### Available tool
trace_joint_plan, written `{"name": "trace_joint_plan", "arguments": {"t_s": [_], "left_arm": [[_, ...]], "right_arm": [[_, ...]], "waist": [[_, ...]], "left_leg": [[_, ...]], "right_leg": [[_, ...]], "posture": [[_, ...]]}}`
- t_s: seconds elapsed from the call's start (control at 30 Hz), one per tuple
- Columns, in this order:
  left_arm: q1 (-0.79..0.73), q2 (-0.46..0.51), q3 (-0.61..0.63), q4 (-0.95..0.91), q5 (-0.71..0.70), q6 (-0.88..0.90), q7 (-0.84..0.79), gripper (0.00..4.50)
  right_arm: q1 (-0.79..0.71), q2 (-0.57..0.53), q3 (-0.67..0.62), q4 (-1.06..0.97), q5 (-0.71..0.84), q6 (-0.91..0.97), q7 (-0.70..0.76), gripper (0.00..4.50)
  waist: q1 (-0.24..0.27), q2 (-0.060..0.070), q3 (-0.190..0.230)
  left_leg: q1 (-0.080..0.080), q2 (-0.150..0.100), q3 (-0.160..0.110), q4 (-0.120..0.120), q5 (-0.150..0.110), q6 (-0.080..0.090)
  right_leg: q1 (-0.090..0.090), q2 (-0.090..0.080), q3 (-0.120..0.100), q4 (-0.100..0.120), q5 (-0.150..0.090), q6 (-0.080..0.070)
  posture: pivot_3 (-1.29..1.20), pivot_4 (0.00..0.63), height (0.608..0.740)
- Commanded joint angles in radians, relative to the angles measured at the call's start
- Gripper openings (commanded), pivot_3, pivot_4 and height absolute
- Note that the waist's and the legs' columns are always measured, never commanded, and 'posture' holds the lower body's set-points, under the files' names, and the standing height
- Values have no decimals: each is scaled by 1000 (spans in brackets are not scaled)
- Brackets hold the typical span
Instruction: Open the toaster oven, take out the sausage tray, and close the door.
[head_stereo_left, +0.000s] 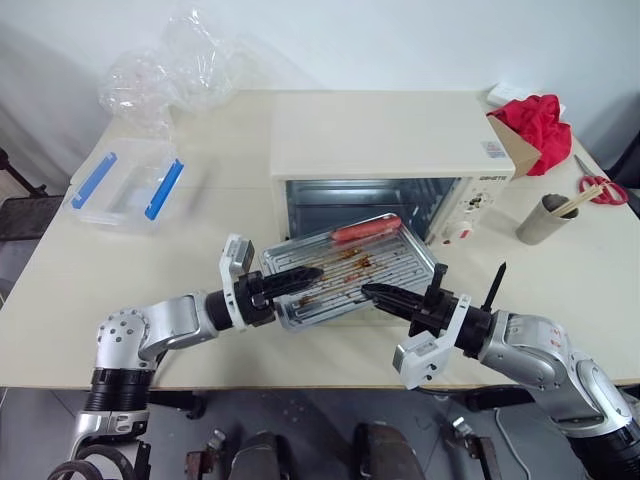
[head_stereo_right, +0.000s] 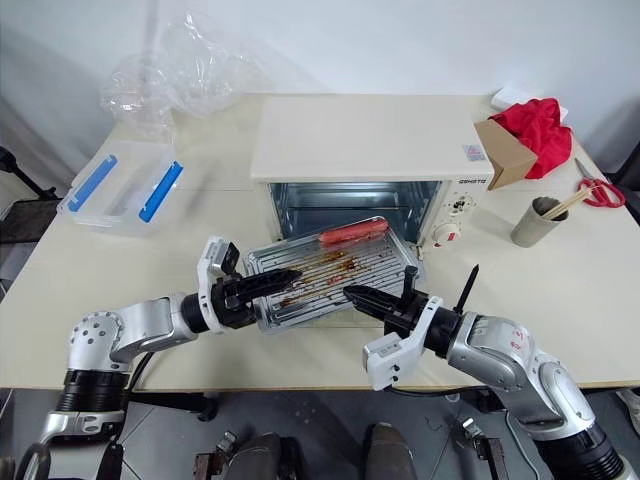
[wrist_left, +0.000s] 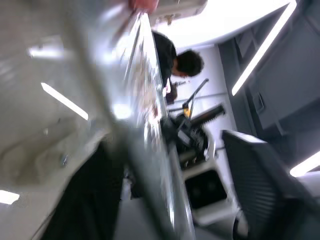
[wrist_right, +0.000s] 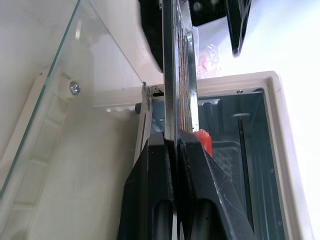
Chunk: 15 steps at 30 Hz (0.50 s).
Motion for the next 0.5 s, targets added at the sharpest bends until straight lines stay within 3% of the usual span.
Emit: {"name": "trace_joint_plan", "arguments": {"t_s": [0.03,0.2,0.47,0.5], "left_arm": [[-12,-21,11,-39,-33,-20,35,1588],[-11,-53,23,-51,-33,-16,80,114],[-7,-86,64,-39,-33,24,108,25],[-6,-84,68,-38,-33,30,109,0]], "right_arm": [[-4,-1,-13,-24,28,-11,-3,0],[0,1,-13,-26,37,-10,4,0],[13,6,-21,-27,126,59,60,0],[12,6,-23,-26,134,64,64,639]], "waist": [[0,0,0],[1,0,0],[2,0,0],[2,0,0]], "left_leg": [[0,0,0,0,0,0],[0,0,0,0,0,0],[0,0,0,0,0,0],[0,0,0,0,0,0]], "right_leg": [[0,0,0,0,0,0],[1,0,0,-2,0,0],[1,0,0,-5,0,0],[1,0,0,-5,0,0]], "posture": [[0,150,740],[0,150,740],[0,150,740],[0,150,740]]}}
